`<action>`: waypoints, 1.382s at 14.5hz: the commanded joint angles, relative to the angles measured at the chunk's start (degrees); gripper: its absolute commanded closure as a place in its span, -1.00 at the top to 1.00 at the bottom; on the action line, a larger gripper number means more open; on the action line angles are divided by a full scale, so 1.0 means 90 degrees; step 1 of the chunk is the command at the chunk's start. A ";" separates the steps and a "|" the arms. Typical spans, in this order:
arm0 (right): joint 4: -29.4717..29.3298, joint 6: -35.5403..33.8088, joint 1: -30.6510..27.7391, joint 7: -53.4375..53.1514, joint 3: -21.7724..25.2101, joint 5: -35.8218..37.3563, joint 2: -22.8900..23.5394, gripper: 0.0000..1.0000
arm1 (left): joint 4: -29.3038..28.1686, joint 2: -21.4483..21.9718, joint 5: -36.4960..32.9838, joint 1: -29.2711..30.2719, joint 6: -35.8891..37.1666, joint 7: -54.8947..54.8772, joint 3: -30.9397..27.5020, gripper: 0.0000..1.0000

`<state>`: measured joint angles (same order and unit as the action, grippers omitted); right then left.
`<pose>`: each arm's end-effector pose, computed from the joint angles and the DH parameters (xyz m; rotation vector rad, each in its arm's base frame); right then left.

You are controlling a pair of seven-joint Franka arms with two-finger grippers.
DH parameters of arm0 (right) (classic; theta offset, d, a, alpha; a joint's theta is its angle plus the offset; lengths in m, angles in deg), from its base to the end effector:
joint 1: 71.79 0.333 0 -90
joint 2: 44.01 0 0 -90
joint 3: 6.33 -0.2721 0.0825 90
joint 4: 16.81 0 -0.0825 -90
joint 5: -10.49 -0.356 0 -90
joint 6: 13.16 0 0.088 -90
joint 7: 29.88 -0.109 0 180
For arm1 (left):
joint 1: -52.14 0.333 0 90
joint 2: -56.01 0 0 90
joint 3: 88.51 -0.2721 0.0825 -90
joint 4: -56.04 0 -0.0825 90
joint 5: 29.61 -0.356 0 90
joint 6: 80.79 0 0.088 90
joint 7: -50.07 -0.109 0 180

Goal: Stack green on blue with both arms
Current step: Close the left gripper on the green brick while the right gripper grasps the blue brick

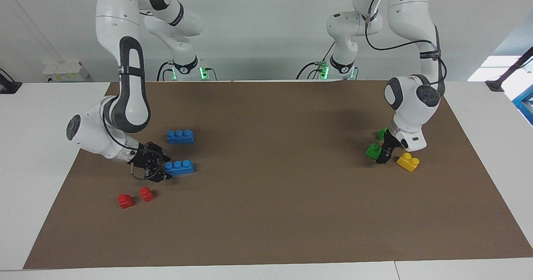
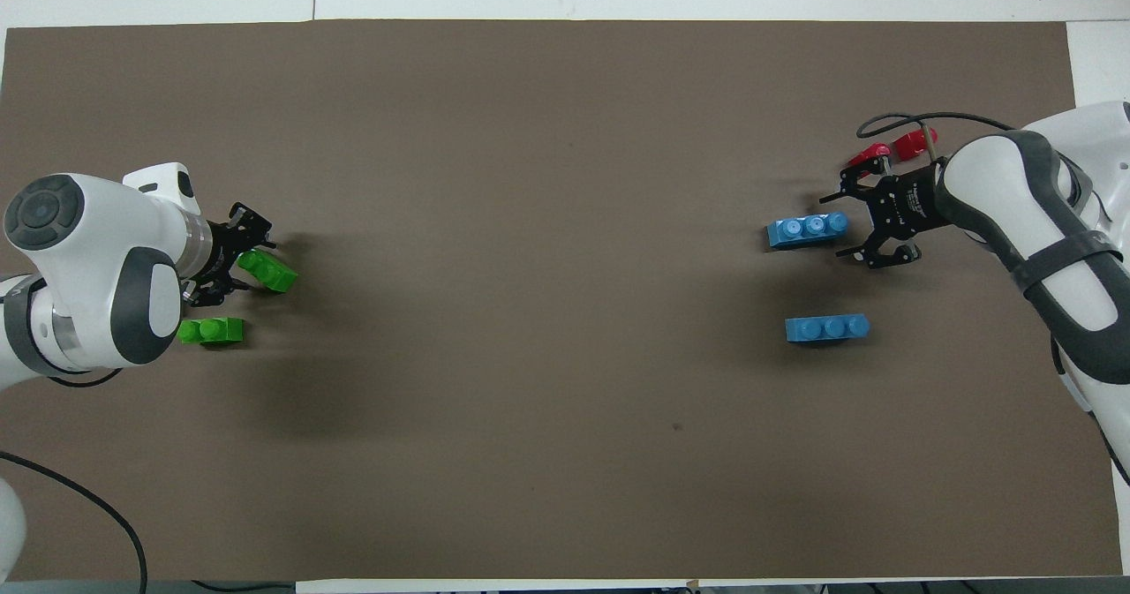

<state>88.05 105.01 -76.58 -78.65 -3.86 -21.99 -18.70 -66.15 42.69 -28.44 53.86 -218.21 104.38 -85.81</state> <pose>0.5841 -0.0438 0.2584 -2.1896 1.6662 0.4867 0.5428 -0.0094 0.2768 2.7623 1.4154 0.0282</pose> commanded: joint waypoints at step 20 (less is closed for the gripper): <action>-0.0470 -0.0494 0.0452 -0.1337 -0.0283 -0.0181 -0.0281 -1.00 | 0.0070 -0.0073 0.0056 0.0132 -0.0327 -0.0018 0.0013 -0.95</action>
<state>84.30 101.52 -74.47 -86.40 -5.96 -22.11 -19.15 -66.07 42.31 -28.44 54.68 -220.56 104.42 -85.84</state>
